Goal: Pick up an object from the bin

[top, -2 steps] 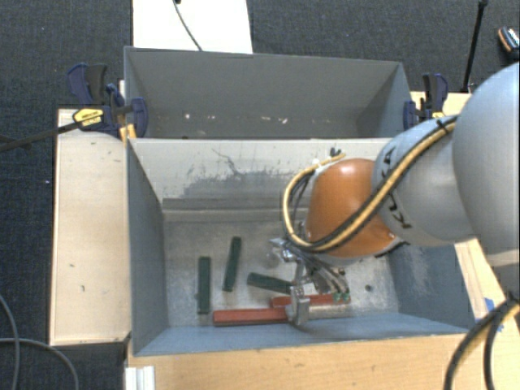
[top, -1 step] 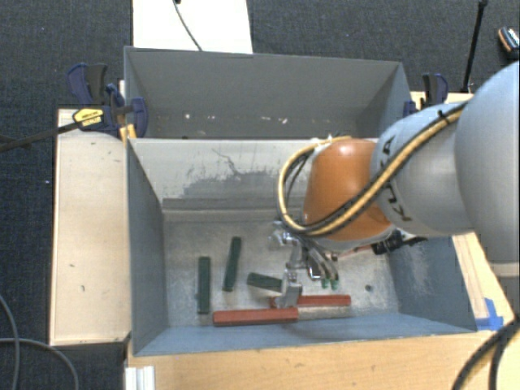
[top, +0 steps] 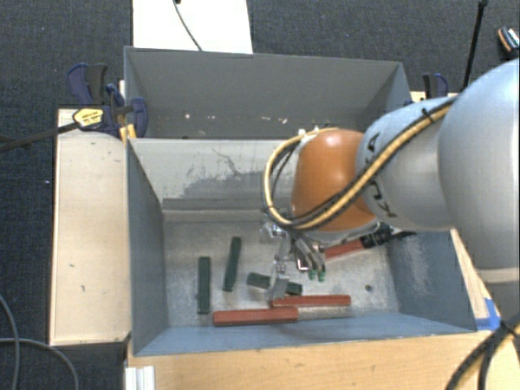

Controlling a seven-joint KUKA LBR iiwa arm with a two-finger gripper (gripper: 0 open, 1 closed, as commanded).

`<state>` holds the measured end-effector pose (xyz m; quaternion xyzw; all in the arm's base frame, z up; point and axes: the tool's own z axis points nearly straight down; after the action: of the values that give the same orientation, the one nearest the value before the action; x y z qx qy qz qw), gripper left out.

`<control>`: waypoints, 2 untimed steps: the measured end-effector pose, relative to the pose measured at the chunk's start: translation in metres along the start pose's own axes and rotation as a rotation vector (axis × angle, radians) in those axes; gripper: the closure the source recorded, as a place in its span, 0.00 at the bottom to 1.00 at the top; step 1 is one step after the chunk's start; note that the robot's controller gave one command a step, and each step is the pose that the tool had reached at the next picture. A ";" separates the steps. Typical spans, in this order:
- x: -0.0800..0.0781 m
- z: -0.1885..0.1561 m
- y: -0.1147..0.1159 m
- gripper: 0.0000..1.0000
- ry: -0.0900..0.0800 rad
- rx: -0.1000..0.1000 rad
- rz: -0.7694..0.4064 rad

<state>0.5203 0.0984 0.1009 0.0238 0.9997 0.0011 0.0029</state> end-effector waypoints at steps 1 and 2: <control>0.027 0.031 0.000 0.00 0.003 0.001 0.058; 0.026 0.030 0.000 0.00 0.000 0.000 0.058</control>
Offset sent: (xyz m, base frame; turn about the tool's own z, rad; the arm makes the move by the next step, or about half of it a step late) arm -0.0273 0.0010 -0.0309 0.0586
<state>0.4948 0.0998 0.0706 0.0530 0.9986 0.0011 0.0030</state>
